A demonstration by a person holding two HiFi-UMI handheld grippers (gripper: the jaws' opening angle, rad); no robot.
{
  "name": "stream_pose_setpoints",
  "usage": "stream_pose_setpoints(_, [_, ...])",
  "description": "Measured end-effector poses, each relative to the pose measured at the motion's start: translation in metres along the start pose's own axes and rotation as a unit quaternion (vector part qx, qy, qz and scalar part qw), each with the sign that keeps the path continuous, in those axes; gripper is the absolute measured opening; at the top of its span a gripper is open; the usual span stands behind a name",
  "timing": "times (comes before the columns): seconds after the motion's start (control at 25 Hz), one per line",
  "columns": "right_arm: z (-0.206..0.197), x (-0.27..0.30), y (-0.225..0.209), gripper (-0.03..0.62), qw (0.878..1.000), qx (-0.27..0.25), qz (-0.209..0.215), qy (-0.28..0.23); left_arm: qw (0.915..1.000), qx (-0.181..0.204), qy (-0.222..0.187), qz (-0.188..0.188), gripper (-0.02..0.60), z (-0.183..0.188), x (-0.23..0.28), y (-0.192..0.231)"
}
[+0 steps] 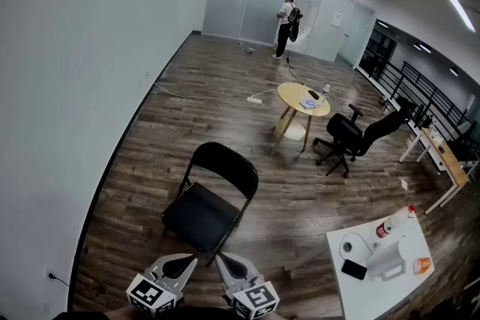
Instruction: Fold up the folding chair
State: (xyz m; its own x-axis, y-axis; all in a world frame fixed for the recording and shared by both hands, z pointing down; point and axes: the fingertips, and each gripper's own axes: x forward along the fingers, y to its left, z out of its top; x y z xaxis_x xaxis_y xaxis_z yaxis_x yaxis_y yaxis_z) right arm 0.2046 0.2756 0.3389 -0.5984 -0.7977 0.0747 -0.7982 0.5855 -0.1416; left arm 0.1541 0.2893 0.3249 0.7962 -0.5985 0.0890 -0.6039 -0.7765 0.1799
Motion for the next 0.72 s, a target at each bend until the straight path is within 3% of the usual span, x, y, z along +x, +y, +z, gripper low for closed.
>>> stream_pose_setpoints(0.72, [-0.005,-0.003,0.007,-0.003,1.0,0.007,0.01,0.004,1.0,-0.001,0.009,0.003,-0.003,-0.008,-0.005,-0.005])
